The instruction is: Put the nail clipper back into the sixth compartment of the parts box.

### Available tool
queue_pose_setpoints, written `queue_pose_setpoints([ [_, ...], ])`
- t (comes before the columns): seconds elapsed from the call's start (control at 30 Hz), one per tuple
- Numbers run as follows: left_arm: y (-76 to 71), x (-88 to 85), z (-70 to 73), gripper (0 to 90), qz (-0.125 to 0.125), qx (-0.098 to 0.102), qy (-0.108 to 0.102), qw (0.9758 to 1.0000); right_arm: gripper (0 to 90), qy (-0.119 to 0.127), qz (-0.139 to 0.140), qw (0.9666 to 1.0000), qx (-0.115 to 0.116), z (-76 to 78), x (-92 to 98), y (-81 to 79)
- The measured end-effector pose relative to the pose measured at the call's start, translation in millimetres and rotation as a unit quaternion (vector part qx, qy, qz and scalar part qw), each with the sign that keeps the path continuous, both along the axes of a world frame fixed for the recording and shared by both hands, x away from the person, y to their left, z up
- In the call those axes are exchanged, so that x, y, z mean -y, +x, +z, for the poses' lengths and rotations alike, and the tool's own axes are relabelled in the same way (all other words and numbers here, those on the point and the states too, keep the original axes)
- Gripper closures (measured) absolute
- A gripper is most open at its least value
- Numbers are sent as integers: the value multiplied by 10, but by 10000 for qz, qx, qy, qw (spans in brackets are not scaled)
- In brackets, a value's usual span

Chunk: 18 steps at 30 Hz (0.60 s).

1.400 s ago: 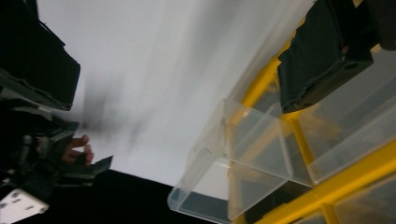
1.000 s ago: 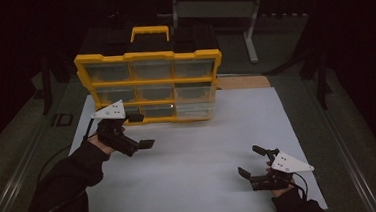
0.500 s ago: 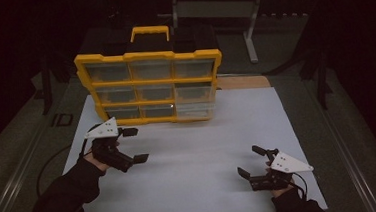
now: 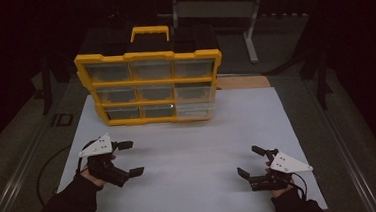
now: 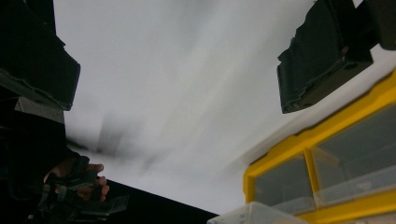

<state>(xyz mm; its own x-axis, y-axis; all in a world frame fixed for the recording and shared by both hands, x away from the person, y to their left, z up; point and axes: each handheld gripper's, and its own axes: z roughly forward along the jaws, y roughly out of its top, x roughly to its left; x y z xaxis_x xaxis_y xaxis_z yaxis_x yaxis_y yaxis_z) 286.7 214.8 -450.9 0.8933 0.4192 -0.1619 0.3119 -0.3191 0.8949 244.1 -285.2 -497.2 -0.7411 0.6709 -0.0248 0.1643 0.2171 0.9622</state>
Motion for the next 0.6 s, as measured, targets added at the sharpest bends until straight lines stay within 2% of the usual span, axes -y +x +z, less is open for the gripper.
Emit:
queue_pose_setpoints([
  [0.2,-90,-23,-124,4,-26,-121,-68,9999,93,-10,17,10000,-3,-4,-5,3],
  [0.6,-261,-94,-353,4,284,-49,-187,9994,93,-9,24,10000,-4,-3,-12,1],
])
